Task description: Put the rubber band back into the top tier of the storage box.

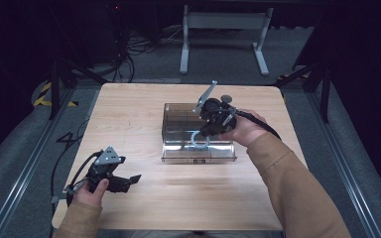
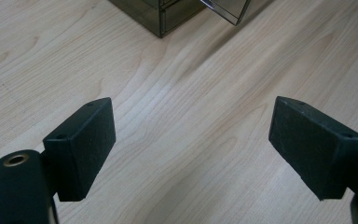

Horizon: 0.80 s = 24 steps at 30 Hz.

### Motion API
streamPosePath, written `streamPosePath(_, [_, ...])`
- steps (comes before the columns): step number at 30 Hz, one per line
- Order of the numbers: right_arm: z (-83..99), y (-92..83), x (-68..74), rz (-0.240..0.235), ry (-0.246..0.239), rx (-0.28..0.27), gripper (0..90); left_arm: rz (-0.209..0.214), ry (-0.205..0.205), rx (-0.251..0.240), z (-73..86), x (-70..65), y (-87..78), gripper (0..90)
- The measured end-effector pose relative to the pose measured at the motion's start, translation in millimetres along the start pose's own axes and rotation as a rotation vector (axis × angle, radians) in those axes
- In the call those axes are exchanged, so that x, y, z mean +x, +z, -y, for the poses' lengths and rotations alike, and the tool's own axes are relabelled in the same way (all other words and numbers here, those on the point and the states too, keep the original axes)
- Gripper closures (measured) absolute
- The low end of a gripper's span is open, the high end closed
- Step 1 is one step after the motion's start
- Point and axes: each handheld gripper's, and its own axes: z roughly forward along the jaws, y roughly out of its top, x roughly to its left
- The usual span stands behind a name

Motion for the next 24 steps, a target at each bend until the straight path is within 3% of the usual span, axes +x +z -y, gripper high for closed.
streamPosePath(17, [-0.7, 22.3, 0.2, 0.007, -0.037, 0.063, 81.3, 0.003, -0.002, 0.003, 0.3, 0.2, 0.3, 15.4])
streamPosePath(24, [1.3, 30.1, -0.2, 0.017, -0.031, 0.084, 81.3, 0.003, -0.004, 0.006, 0.3, -0.1, 0.6, 15.4])
